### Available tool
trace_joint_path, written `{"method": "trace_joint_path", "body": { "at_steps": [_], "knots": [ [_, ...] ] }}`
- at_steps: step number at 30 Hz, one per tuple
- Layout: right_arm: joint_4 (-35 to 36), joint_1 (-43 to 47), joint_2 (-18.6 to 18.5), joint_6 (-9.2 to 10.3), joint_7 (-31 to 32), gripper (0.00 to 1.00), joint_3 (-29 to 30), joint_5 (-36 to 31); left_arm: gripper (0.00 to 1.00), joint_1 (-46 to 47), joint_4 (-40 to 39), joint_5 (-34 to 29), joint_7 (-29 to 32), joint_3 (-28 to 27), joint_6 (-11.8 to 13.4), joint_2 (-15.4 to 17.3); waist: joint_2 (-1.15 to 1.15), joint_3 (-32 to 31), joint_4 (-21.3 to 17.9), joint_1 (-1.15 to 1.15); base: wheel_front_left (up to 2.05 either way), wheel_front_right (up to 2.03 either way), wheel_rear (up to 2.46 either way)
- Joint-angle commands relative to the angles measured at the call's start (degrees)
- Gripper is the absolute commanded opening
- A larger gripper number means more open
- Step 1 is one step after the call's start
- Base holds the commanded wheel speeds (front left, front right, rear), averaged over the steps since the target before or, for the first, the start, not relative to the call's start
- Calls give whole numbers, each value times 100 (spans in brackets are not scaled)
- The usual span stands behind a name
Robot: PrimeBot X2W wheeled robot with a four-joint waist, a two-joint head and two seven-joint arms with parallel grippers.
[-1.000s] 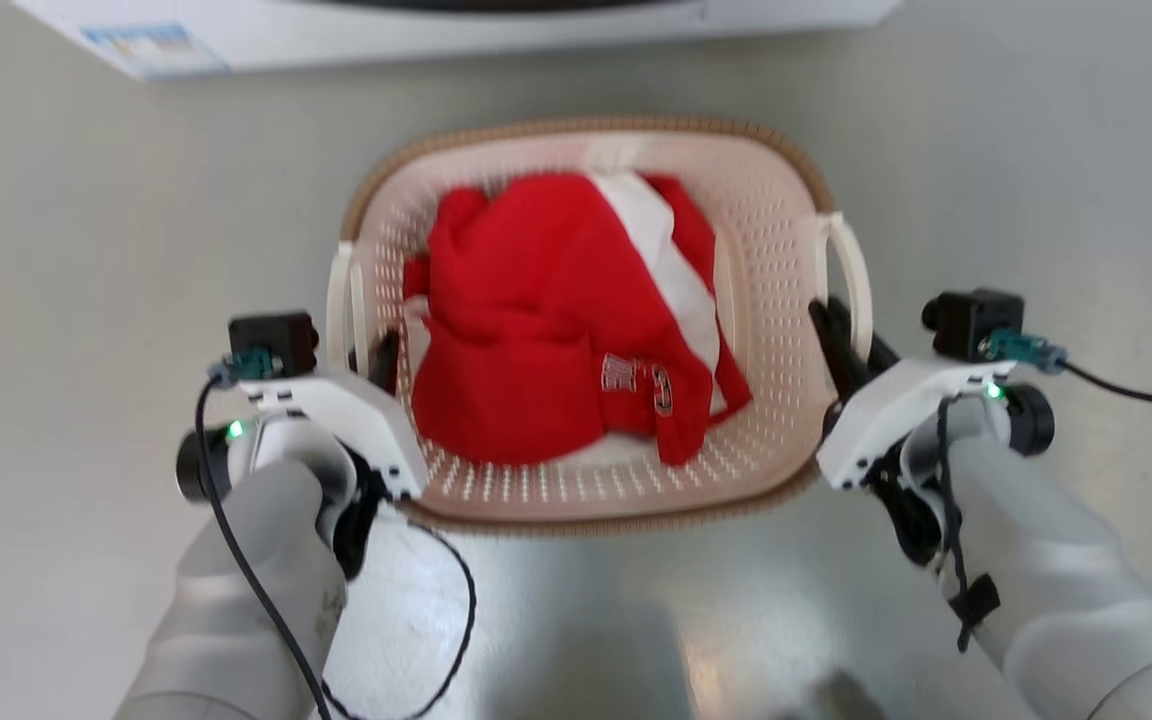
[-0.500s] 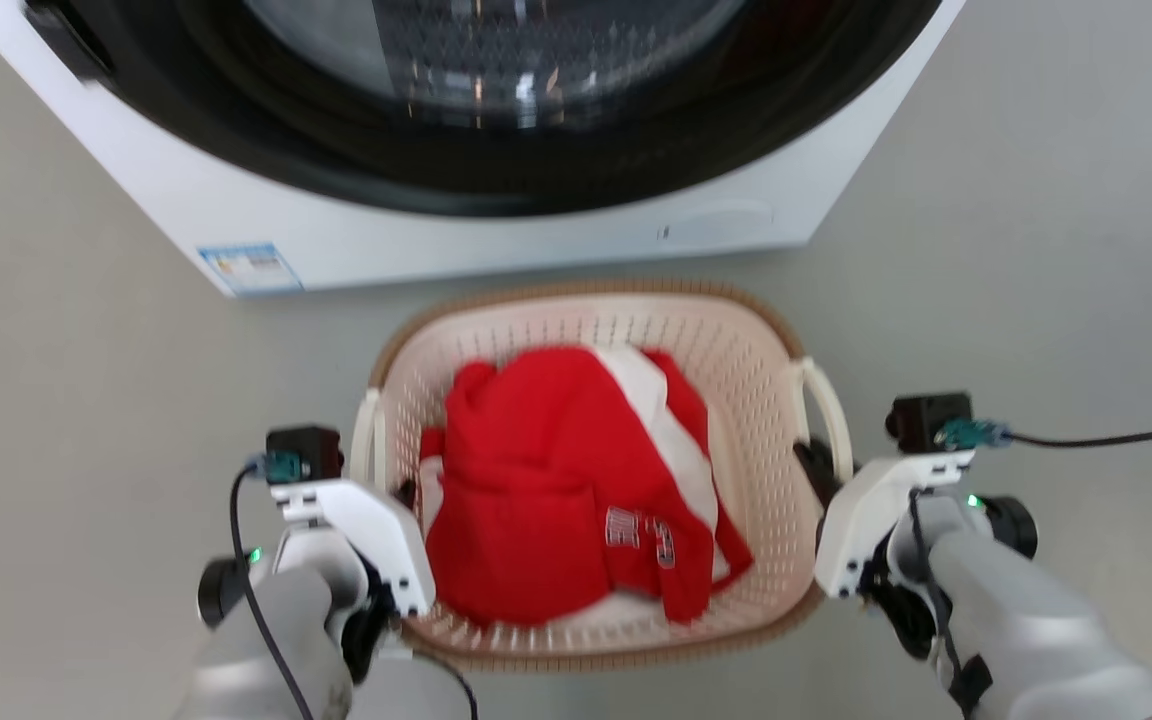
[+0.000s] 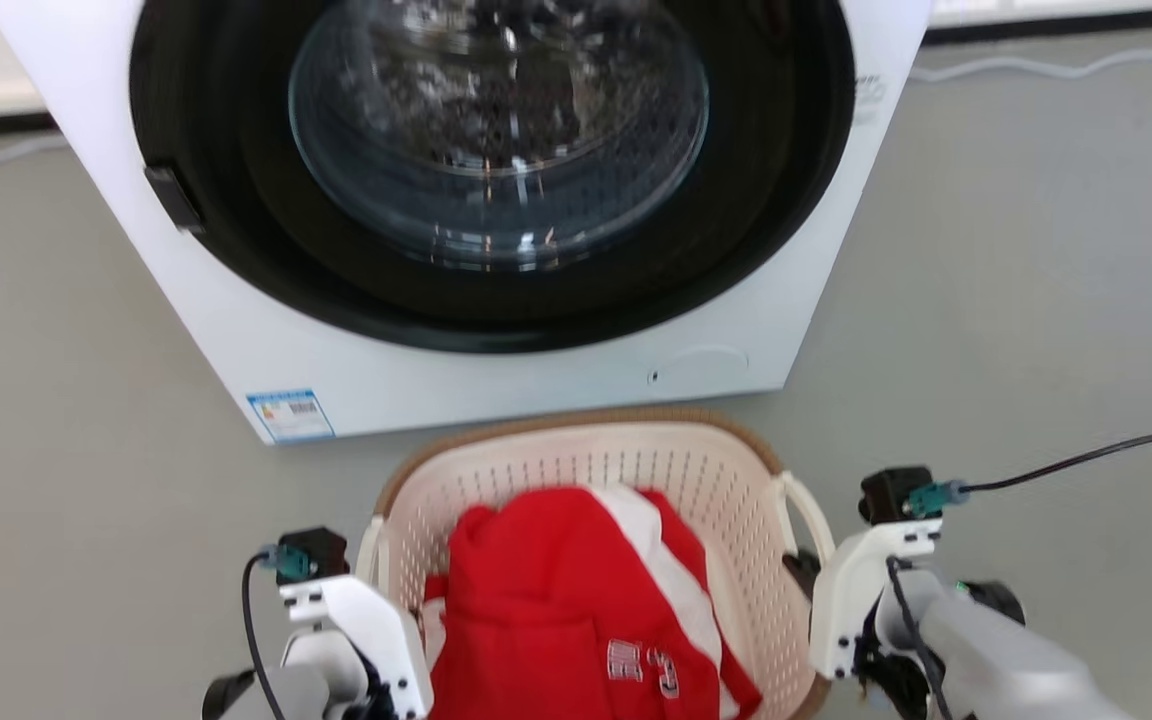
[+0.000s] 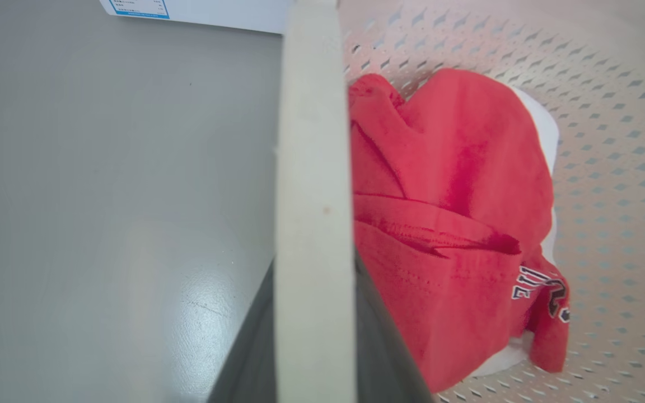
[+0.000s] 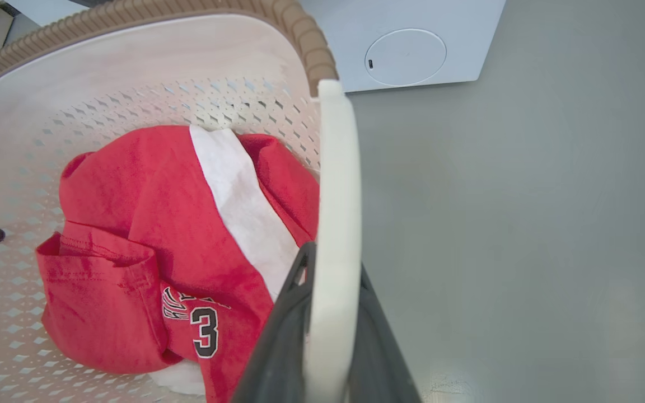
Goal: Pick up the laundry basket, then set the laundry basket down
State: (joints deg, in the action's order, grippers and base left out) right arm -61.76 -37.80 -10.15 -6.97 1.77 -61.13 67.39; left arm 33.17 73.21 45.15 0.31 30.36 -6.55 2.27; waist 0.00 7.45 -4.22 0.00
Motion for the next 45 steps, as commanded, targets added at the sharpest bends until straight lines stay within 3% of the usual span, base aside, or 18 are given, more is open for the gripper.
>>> {"method": "trace_joint_path", "body": {
  "at_steps": [1,15,45],
  "knots": [
    [65,82,62,-52,64,0,-120,103,0,-54,-67,45,113,-32,-93,61,0,-260,-16,0,0,0,0],
    [-22,191,21,-52,344,0,-496,513,0,-265,-8,360,428,141,-93,61,0,-506,-50,0,0,0,0],
    [-88,59,-12,-52,213,0,-906,969,0,-120,17,742,259,432,-93,61,0,-340,-69,0,0,0,0]
  ]
}}
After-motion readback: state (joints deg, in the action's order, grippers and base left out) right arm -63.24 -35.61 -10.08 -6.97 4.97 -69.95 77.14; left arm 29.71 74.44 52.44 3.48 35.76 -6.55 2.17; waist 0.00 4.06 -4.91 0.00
